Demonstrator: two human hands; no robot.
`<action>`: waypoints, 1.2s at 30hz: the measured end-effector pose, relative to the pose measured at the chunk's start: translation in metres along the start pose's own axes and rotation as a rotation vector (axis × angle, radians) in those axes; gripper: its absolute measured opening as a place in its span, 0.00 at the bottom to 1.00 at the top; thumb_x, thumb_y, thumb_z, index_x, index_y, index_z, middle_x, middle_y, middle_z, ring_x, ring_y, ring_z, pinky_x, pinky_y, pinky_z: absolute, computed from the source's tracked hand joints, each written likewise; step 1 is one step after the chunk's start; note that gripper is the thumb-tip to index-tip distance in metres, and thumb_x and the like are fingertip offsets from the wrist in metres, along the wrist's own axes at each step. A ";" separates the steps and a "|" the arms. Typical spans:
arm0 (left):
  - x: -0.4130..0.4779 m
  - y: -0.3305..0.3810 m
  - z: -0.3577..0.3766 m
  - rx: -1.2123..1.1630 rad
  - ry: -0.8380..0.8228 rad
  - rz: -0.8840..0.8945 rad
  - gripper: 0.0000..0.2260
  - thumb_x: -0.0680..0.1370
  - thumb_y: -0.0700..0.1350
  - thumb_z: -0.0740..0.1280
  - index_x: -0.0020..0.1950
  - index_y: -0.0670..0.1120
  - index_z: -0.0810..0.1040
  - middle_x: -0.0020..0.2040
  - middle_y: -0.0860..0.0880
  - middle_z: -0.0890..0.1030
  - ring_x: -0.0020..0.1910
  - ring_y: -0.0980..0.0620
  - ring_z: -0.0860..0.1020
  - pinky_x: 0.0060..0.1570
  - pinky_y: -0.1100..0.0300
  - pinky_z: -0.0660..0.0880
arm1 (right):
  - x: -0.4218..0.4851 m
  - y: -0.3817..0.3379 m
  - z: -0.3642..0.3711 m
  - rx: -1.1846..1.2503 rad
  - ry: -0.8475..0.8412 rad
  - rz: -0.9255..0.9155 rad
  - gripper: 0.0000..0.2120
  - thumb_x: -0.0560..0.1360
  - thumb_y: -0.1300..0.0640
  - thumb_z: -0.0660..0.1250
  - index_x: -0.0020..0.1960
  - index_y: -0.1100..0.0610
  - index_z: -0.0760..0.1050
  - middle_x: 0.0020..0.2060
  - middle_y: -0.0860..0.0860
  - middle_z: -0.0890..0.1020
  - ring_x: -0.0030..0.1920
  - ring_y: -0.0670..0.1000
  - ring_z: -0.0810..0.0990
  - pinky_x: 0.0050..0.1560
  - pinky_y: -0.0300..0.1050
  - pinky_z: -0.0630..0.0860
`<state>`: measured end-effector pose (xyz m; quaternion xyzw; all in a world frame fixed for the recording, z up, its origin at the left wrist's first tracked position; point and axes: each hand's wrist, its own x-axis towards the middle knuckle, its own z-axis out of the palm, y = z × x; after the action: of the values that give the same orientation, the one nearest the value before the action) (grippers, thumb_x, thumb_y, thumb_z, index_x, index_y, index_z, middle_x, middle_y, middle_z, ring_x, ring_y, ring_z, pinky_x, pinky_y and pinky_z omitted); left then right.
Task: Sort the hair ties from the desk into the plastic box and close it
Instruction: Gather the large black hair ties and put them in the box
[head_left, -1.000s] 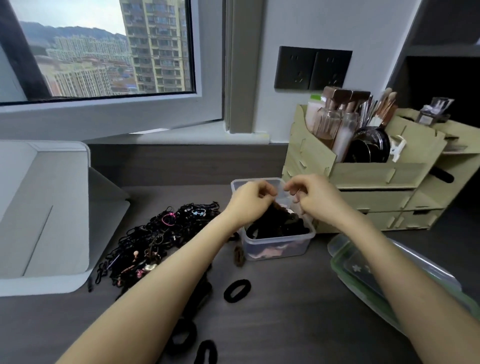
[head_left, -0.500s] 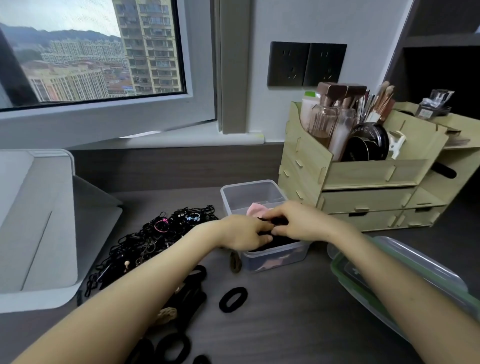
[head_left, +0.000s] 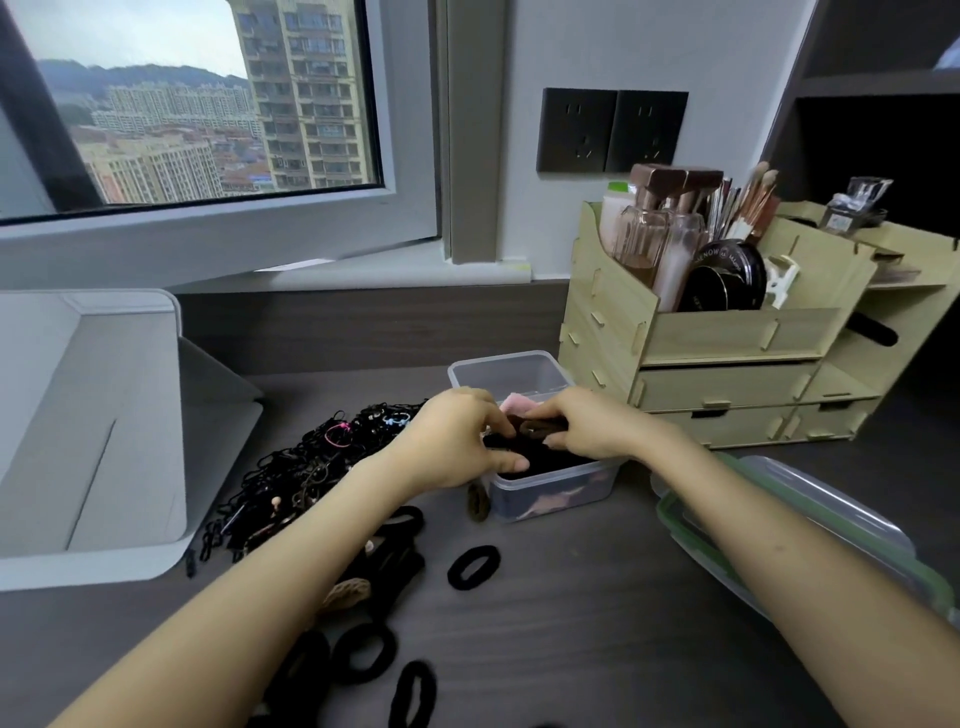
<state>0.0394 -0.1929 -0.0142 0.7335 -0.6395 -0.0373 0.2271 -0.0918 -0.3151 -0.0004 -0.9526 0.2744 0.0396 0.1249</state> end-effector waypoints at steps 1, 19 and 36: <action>0.001 0.001 -0.001 0.017 -0.014 -0.011 0.18 0.67 0.56 0.73 0.53 0.48 0.82 0.50 0.49 0.80 0.51 0.50 0.76 0.50 0.59 0.72 | -0.004 0.001 -0.002 0.041 0.034 -0.001 0.18 0.74 0.60 0.65 0.64 0.54 0.74 0.55 0.56 0.81 0.53 0.54 0.78 0.54 0.47 0.74; -0.024 0.005 -0.032 0.128 -0.007 0.015 0.17 0.68 0.62 0.68 0.55 0.60 0.79 0.55 0.56 0.75 0.59 0.50 0.68 0.59 0.51 0.59 | -0.076 -0.012 -0.006 0.313 0.225 -0.246 0.13 0.72 0.49 0.68 0.56 0.43 0.79 0.49 0.39 0.82 0.51 0.40 0.79 0.51 0.38 0.75; -0.214 -0.016 -0.010 0.155 -0.049 -0.429 0.45 0.58 0.80 0.48 0.73 0.63 0.52 0.74 0.49 0.58 0.73 0.47 0.56 0.70 0.49 0.63 | -0.098 -0.062 0.093 0.075 0.150 -0.431 0.07 0.74 0.46 0.64 0.48 0.48 0.74 0.59 0.46 0.71 0.61 0.46 0.66 0.61 0.42 0.66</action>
<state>0.0191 0.0155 -0.0620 0.8668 -0.4753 -0.0532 0.1412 -0.1423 -0.1900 -0.0629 -0.9842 0.0744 -0.0693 0.1452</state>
